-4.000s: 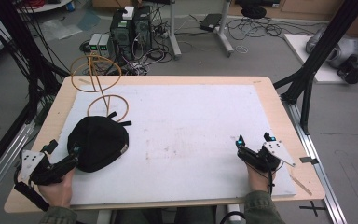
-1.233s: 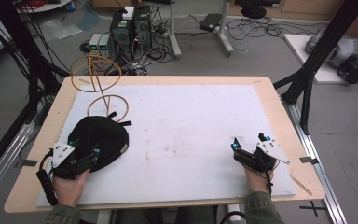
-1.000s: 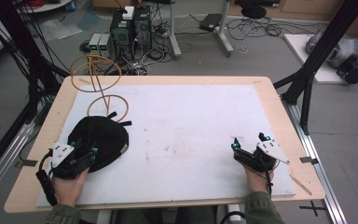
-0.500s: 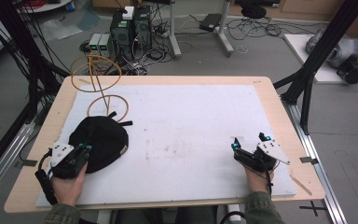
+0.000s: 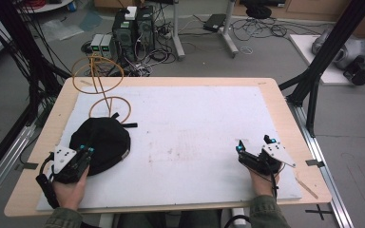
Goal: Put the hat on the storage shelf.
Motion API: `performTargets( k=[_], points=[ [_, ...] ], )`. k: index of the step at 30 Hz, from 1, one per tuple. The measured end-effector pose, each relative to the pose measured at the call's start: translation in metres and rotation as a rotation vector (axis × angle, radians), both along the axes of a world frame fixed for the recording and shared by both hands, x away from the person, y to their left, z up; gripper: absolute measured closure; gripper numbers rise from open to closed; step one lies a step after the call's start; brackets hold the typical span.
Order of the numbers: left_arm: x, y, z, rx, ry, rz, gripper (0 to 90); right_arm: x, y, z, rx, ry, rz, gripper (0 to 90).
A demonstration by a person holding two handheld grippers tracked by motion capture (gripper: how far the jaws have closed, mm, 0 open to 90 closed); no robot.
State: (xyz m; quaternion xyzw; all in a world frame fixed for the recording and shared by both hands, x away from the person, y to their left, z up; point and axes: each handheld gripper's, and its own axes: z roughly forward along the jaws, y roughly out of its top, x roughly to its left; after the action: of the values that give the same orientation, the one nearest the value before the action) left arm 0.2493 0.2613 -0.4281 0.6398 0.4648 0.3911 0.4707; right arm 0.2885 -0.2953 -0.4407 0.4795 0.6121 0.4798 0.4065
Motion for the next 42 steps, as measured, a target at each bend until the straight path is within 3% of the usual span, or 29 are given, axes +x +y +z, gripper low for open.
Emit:
performTargets(
  k=[7, 22, 28, 37, 42],
  points=[
    [-0.009, -0.005, 0.015, -0.018, -0.095, -0.005, 87.3, 0.0, 0.0, 0.0, -0.004, -0.005, -0.001, 5.1],
    [-0.017, -0.01, 0.034, -0.038, -0.178, -0.062, 87.3, 0.0, -0.001, 0.0, -0.01, -0.014, -0.004, 5.1],
    [-0.019, -0.01, 0.045, -0.05, -0.19, -0.08, 87.3, 0.001, 0.0, -0.002, -0.018, 0.001, -0.003, 5.2],
    [-0.021, -0.007, 0.074, -0.076, -0.247, -0.089, 87.3, 0.001, 0.007, -0.003, -0.032, -0.006, 0.012, 5.2],
    [-0.011, -0.006, 0.087, -0.092, -0.27, -0.069, 87.3, 0.002, 0.009, -0.002, -0.03, -0.022, 0.003, 5.1]
  ],
)
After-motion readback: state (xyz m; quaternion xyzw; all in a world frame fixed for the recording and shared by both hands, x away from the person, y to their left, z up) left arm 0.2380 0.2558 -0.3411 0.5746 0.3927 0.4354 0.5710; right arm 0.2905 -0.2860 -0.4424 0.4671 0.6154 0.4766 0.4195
